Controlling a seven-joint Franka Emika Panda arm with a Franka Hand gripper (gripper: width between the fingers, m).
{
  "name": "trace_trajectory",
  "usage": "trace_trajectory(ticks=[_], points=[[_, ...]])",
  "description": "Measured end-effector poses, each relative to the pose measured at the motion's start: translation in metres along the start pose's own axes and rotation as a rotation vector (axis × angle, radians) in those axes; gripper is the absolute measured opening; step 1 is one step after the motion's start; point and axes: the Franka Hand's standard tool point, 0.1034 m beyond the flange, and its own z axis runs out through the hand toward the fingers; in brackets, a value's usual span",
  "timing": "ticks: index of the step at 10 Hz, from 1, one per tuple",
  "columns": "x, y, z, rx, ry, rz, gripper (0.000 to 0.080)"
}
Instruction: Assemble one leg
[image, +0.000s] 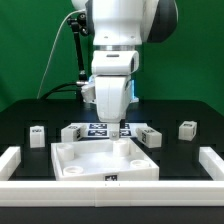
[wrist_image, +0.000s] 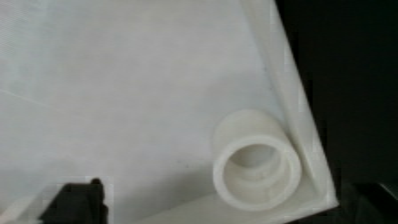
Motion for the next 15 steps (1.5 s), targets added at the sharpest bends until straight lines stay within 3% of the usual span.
trace_trajectory(ticks=[2,5,9,12,15], points=[[-0.01,-0.003,0.007,-0.003,-0.024,-0.123,0.065],[-0.011,-0.004,0.008,0.001,-0.025,-0.123,0.065],[-0.02,-0.017,0.024,0.019,-0.028,-0.31,0.065],[-0.029,-0.019,0.037,0.038,-0.024,-0.289,0.065],[-0.033,-0.018,0.039,0.038,-0.024,-0.251,0.064]])
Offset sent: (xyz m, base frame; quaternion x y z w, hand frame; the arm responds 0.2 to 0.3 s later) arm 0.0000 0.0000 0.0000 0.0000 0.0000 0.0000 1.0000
